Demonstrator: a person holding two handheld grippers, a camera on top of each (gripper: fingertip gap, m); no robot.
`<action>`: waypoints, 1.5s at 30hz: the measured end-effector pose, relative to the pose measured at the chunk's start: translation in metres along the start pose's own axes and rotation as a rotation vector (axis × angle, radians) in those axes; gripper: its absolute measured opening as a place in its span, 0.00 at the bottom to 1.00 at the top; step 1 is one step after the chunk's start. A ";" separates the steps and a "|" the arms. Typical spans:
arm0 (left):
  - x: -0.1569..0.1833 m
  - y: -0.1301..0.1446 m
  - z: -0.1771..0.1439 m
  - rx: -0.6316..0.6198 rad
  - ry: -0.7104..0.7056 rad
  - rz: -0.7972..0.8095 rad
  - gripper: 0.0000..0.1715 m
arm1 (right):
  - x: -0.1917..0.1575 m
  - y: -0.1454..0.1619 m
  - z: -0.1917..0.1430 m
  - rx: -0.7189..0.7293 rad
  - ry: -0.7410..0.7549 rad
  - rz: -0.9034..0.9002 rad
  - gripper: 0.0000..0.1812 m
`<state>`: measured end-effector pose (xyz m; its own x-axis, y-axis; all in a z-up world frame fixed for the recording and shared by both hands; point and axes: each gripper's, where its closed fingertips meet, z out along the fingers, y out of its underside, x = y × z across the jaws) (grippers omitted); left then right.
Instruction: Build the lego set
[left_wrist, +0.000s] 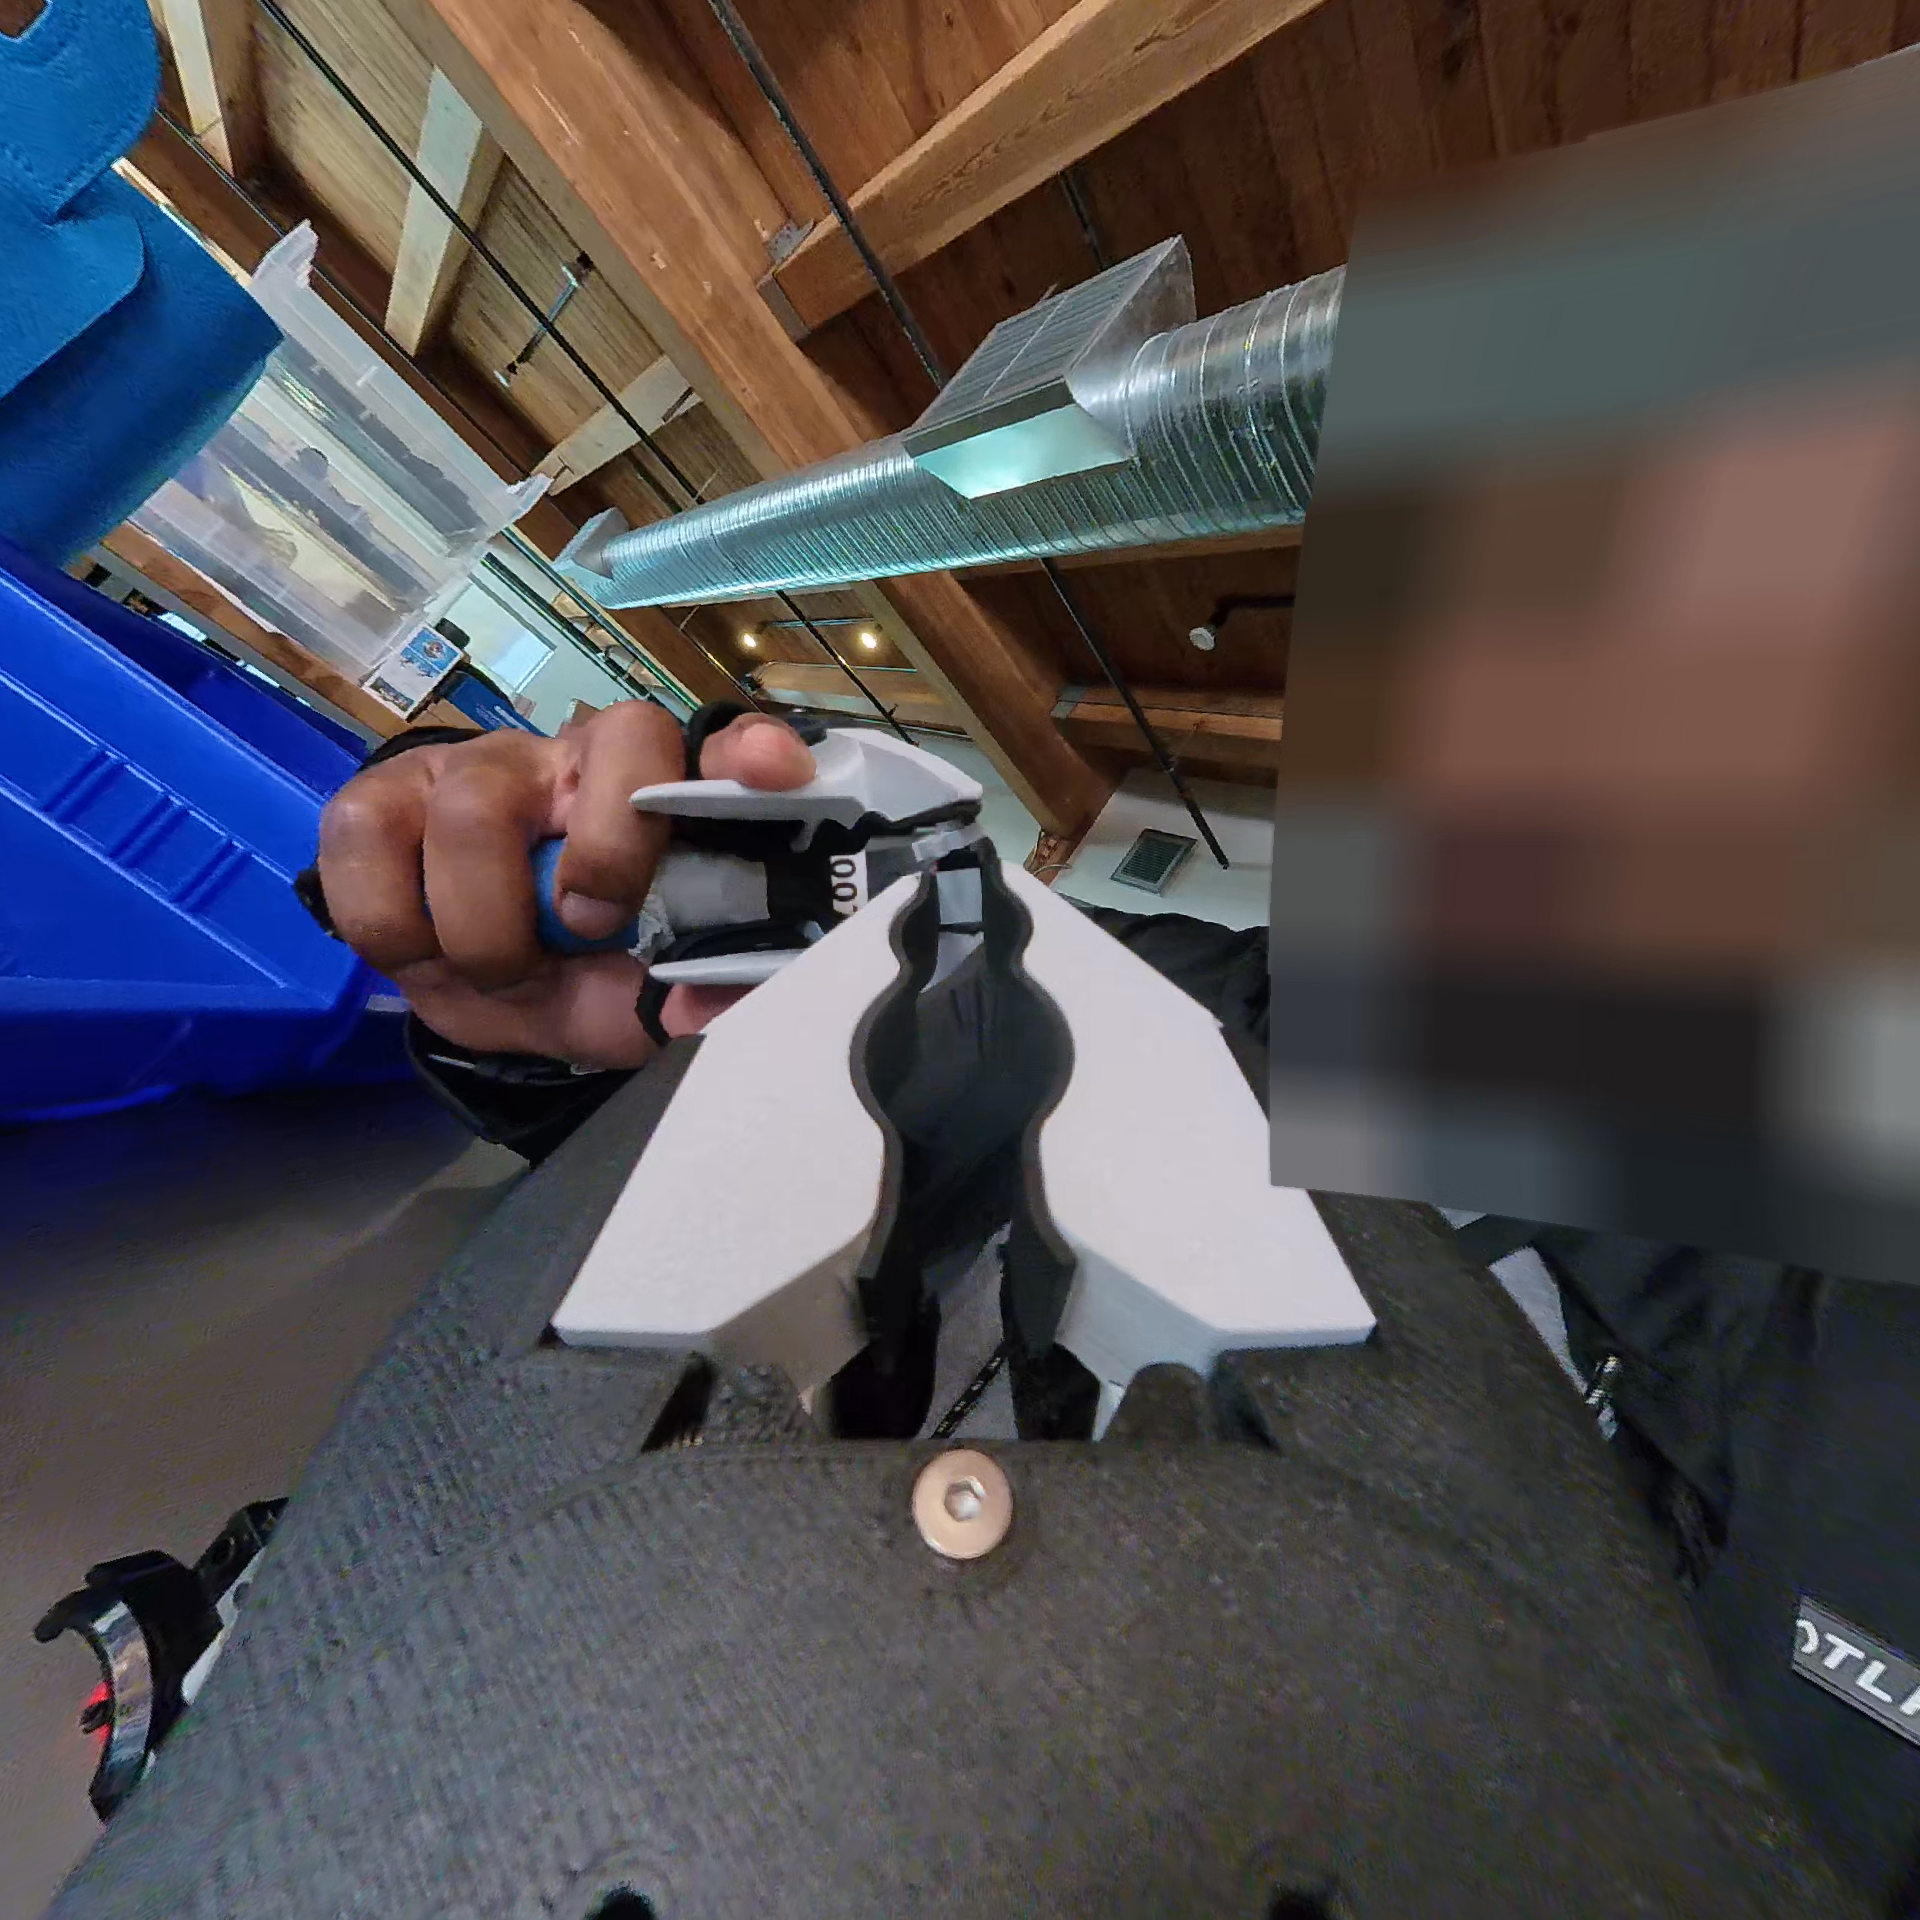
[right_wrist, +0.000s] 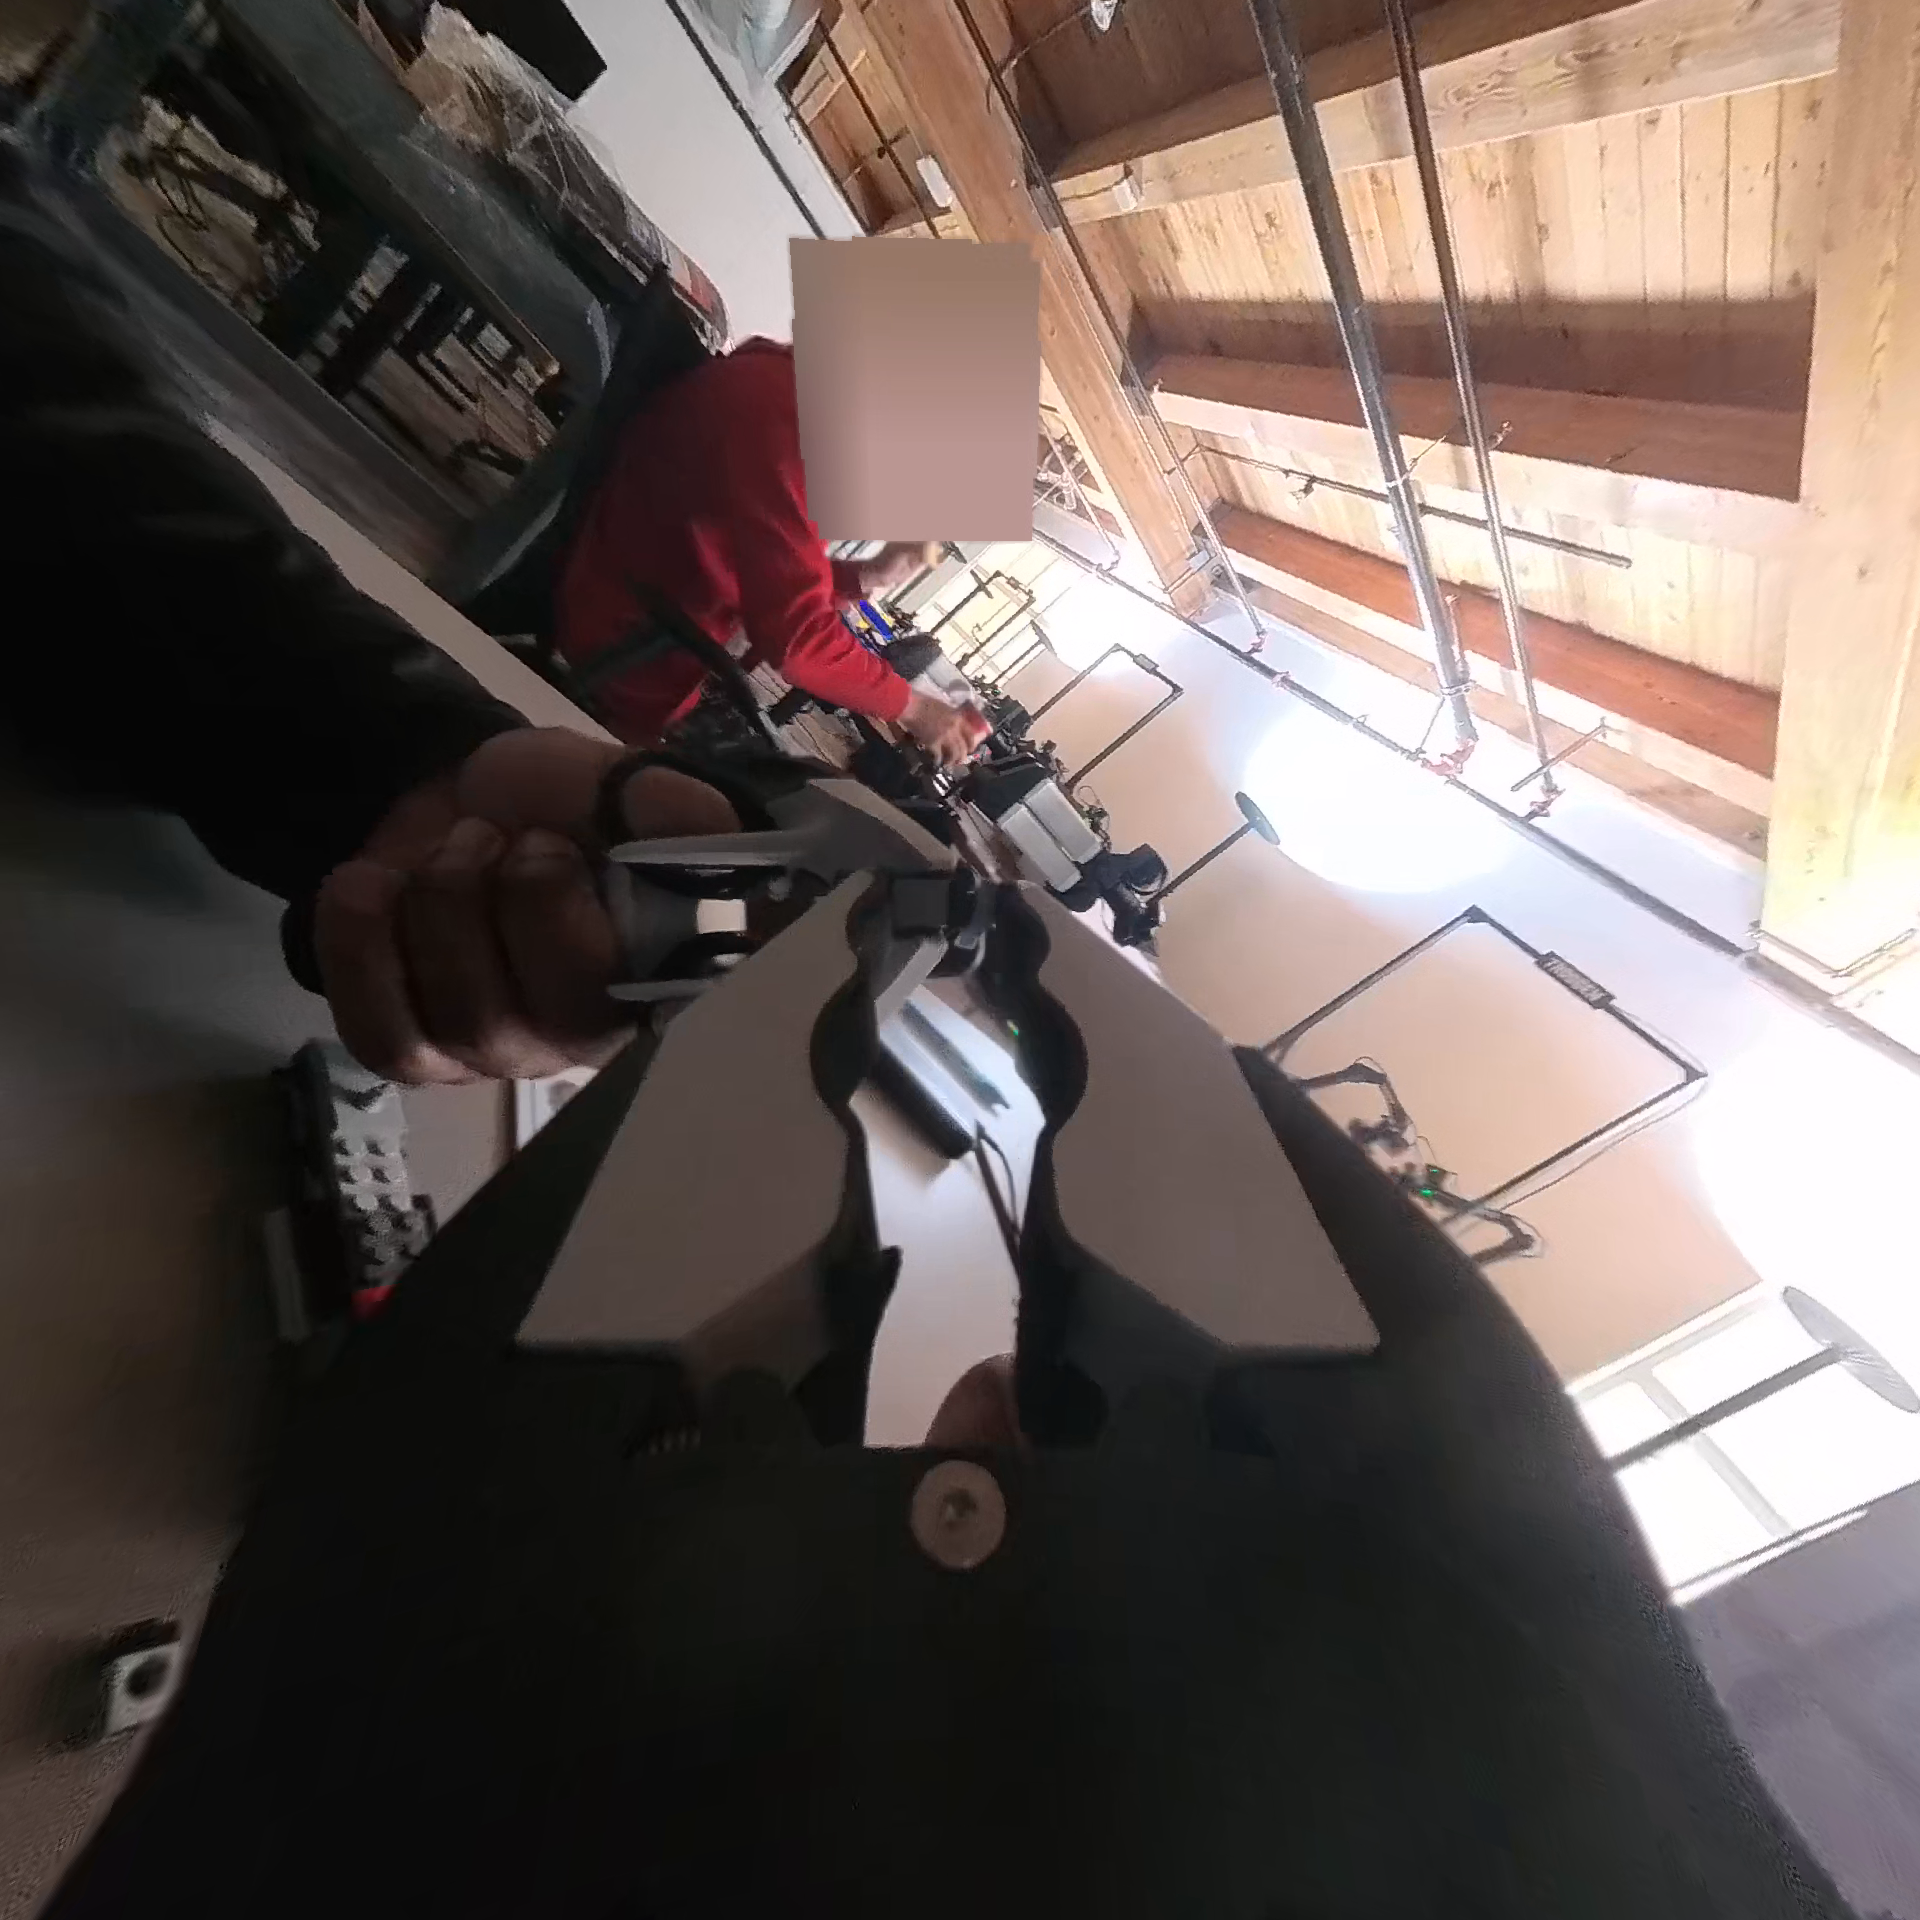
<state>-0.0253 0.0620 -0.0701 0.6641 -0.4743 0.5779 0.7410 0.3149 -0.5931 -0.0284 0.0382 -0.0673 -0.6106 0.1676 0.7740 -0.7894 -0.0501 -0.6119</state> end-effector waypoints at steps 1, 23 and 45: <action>0.000 0.000 0.000 0.003 -0.004 0.001 0.05 | 0.000 0.000 0.000 -0.007 0.007 -0.025 0.11; -0.012 -0.006 0.000 0.068 -0.055 -0.026 0.05 | 0.004 0.009 -0.005 -0.119 0.151 -0.500 0.10; -0.013 -0.005 0.001 0.013 -0.131 0.051 0.08 | 0.009 0.008 -0.006 -0.090 0.240 -0.458 0.11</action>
<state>-0.0374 0.0673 -0.0739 0.7079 -0.3462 0.6156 0.7063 0.3468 -0.6171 -0.0396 0.0456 -0.0660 -0.1643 0.3740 0.9128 -0.9569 0.1643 -0.2395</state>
